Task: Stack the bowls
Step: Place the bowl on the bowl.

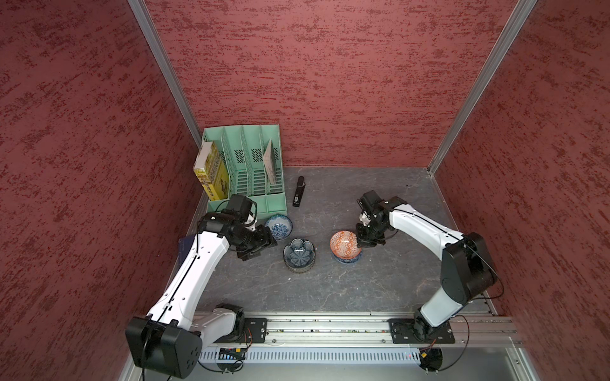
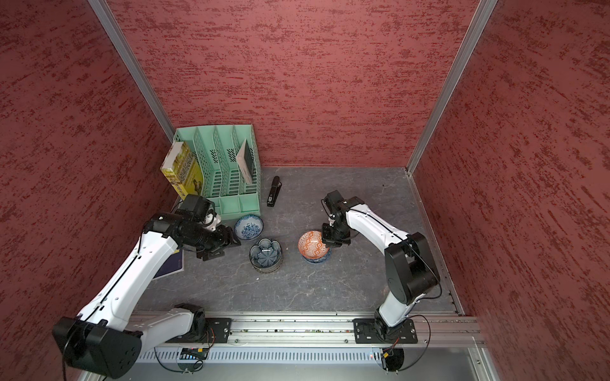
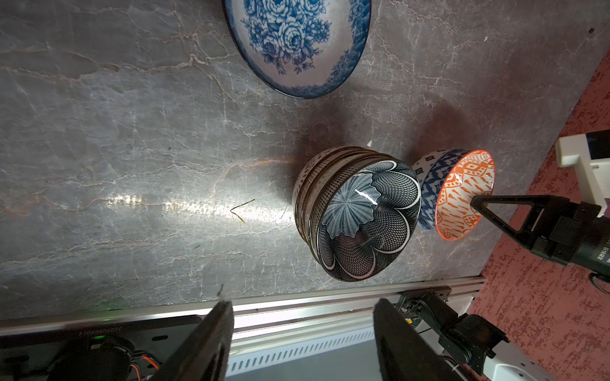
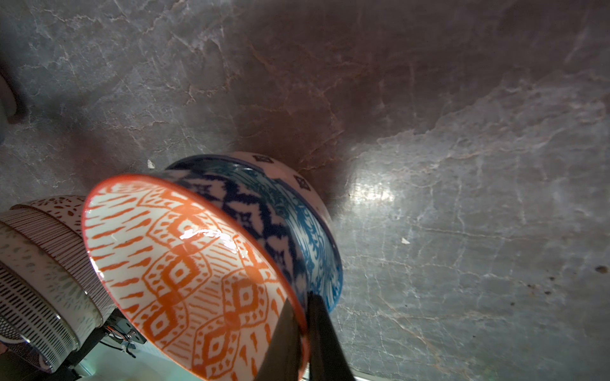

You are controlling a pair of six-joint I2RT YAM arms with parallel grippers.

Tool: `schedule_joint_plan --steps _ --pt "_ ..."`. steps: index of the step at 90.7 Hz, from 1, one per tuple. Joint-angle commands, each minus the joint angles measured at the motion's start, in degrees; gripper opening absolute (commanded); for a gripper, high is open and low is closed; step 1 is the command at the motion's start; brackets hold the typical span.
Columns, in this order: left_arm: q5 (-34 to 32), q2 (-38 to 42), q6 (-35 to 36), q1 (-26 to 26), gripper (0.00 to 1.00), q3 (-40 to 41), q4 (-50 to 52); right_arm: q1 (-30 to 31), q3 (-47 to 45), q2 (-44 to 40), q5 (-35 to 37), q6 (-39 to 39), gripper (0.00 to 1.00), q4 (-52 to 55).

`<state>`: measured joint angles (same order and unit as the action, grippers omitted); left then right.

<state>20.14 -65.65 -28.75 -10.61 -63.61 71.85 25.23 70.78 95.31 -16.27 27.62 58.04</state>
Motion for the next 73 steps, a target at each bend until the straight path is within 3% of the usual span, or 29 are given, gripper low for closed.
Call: schedule_joint_plan --steps 1,73 --pt "0.2 0.6 1.1 0.6 0.7 1.2 -1.7 -0.5 -0.5 -2.3 -0.6 0.0 0.0 -3.0" --pt "0.0 0.1 2.4 0.9 0.7 3.8 -3.1 -0.8 -6.6 -5.0 -0.1 -0.1 0.0 -8.5"
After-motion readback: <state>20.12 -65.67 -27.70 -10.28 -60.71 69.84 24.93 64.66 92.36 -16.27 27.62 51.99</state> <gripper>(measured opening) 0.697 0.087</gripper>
